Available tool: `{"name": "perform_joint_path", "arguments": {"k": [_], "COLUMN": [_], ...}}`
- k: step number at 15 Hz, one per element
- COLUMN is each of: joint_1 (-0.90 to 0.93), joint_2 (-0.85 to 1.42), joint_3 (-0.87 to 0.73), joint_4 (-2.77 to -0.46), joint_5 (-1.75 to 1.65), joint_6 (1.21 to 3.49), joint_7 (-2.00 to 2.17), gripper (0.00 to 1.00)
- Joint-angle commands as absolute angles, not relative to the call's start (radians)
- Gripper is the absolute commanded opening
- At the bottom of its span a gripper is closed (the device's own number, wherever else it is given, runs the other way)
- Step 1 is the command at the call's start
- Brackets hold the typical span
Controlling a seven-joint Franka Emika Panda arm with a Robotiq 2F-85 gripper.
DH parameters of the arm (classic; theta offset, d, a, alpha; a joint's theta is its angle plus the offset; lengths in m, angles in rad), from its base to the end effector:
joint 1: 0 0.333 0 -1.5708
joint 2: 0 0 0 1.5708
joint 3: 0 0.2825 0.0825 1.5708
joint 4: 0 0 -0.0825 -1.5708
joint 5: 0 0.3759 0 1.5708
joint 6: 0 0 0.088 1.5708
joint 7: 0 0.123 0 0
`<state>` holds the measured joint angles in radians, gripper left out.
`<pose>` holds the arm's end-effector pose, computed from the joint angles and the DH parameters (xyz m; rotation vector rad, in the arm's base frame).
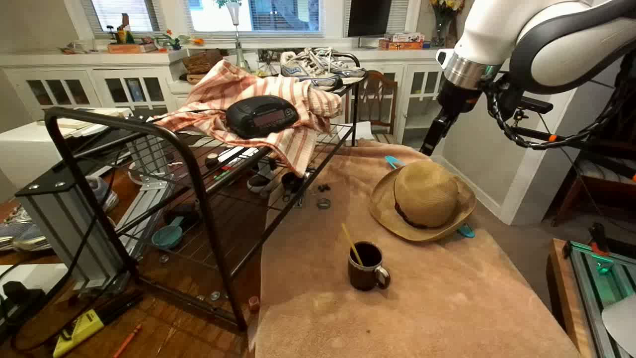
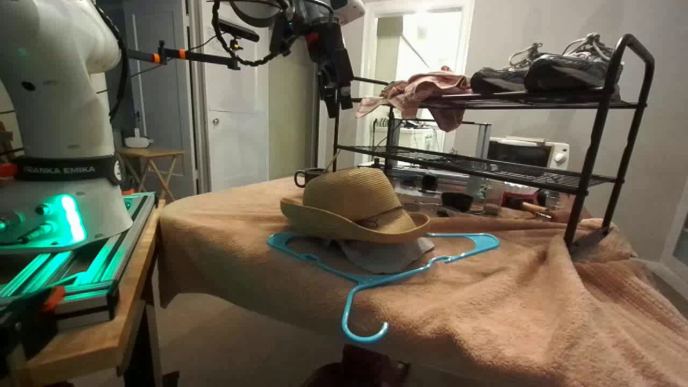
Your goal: Push the alarm clock slightly to the left
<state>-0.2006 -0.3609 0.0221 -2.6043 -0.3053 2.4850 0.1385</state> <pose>0.4306 -0.0798 0.3586 2.8918 -0.1409 0.3413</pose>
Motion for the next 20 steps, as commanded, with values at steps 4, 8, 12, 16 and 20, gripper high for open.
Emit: {"name": "perform_joint_path", "arguments": {"k": [4, 8, 12, 16, 20], "joint_1": [-0.189, -0.202, -0.196, -0.213, -0.209], "joint_2": [-0.370, -0.423, -0.440, -0.438, -0.438], "joint_3": [-0.006, -0.113, -0.223, -0.217, -0.214], "joint_4": [-2.604, -2.577, -2.500, -2.503, -2.503], "joint_5": [-0.285, -0.224, -0.162, -0.174, -0.173], "joint_6": [2.480, 2.467, 2.441, 2.468, 2.468], "joint_7": [0.134, 0.037, -0.134, -0.125, -0.125], "gripper": [1.00, 1.00, 1.00, 1.00, 1.00]}}
